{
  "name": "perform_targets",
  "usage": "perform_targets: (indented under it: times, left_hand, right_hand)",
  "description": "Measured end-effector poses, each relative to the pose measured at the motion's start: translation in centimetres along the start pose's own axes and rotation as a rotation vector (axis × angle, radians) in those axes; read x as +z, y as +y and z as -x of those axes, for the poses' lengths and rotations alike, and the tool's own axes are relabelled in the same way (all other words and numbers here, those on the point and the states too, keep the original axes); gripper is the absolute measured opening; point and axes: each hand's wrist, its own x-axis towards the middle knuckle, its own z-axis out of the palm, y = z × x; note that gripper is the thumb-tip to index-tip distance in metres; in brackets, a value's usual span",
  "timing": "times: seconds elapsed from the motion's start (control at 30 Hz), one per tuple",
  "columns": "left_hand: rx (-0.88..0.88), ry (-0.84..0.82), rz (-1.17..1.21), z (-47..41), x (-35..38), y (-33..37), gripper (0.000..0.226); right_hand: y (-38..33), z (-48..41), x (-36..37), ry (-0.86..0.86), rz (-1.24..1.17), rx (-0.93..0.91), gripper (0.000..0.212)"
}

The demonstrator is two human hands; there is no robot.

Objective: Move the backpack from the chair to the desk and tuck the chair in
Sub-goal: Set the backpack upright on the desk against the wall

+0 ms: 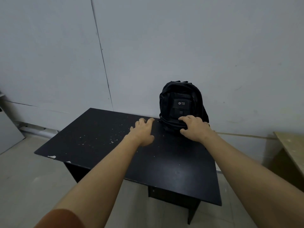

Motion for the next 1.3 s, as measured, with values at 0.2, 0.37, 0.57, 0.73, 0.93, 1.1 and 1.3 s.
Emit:
perform_targets:
  times: [0.2,0.37,0.57,0.73,0.93,1.1,1.3]
  left_hand:
    - [0.036,-0.083,0.098,3.7,3.3,-0.9,0.079]
    - [0.01,-0.095,0.217,-1.2,4.9,0.6,0.081]
    - [-0.066,-0.109,0.269,-12.0,7.5,0.5,0.085]
    - [-0.171,-0.051,0.378,-19.9,8.7,0.0,0.094]
    - [-0.345,0.004,0.505,-24.6,9.3,-1.5,0.098]
    - [-0.356,0.027,0.577,-28.1,9.9,-3.1,0.099]
    - [-0.266,0.374,0.861,-34.7,10.9,-4.4,0.079]
  right_hand:
    - [-2.3,3.6,3.0,-0.087,-0.053,0.031,0.065]
    - [-0.1,-1.7,4.0,-0.117,-0.111,0.099,0.07]
    - [4.8,-13.0,7.0,-0.051,-0.035,0.113,0.087]
    - [8.5,-18.8,9.0,0.058,0.009,0.021,0.079]
    - [9.6,-21.9,10.3,0.257,-0.355,-0.031,0.066]
    - [10.7,-24.7,10.5,0.339,-0.524,-0.042,0.058]
    - [11.9,-28.8,10.6,0.382,-0.579,0.081,0.051]
